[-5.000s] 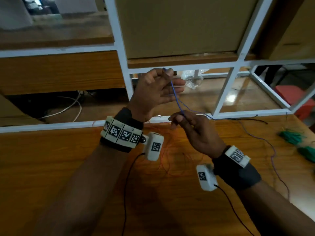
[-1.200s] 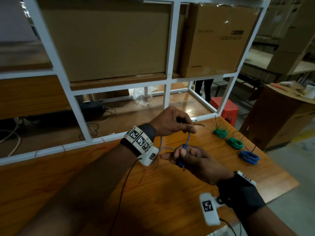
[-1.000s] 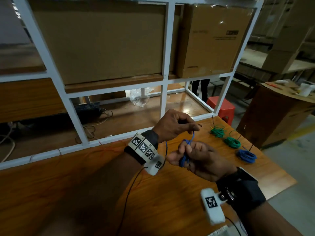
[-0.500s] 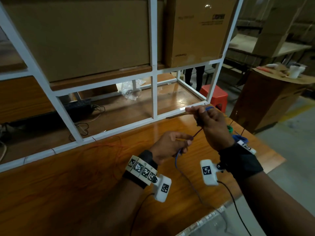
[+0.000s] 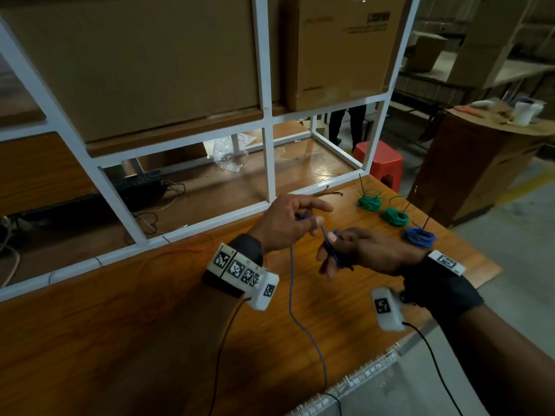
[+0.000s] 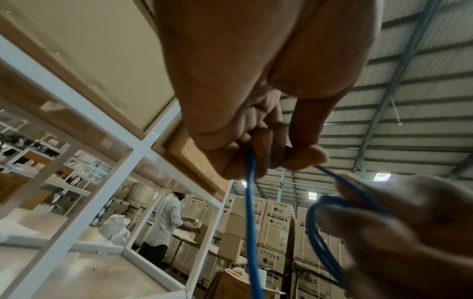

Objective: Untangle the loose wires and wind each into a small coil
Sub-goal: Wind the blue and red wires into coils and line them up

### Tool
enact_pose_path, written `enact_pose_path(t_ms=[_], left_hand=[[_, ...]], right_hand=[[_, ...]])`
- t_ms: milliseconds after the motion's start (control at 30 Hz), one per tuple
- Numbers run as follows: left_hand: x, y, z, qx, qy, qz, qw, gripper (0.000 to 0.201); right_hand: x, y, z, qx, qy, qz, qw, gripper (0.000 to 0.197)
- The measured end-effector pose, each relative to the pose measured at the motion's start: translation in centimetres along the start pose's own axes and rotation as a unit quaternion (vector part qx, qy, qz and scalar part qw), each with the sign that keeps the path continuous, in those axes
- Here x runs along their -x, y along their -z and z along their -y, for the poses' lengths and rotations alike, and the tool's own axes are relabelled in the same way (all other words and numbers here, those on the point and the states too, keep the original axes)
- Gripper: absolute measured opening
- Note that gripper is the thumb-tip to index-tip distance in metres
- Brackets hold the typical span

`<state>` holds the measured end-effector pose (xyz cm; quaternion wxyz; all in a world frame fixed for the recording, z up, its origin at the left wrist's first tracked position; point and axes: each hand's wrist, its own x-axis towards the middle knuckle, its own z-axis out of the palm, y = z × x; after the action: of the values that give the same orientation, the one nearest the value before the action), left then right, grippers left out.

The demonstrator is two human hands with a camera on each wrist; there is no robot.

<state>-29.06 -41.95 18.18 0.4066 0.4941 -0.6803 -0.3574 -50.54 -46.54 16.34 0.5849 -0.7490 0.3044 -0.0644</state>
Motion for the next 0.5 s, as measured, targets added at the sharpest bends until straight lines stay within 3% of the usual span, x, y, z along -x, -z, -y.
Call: enact_pose_path(t_ms=[100,200,300,400,500], left_hand=[[-1.1,0.7,-2.2,0.027,-0.051,0.026,0.998,0.024],[-2.7,1.2,-3.3,0.079,-0.076,-0.004,0.994,0.024],[-4.1,0.7,-3.0,0.157,-0.06,-0.034,0.985,0.024],[-4.7,-0.5,-2.4,0.233,-0.038,-0.037,0.971,0.03],[-4.7,-1.6,-0.7,0.295,0.006,-0.032,0.955,0.048]], right_hand=[[0.7,0.3,0.4,-0.191,0.06,0.083,0.976,0.045],[0.9,0.8,1.2,-0.395,0.149,0.145,0.895,0.034],[0.6,1.2,2.5,-0.426,0.204,0.161,0.867,0.023],[0.3,1.0,2.9,-0.449,0.208,0.181,0.85,0.02],[-0.1,0.7,3.4,-0.507,0.206,0.093,0.832,0.018]])
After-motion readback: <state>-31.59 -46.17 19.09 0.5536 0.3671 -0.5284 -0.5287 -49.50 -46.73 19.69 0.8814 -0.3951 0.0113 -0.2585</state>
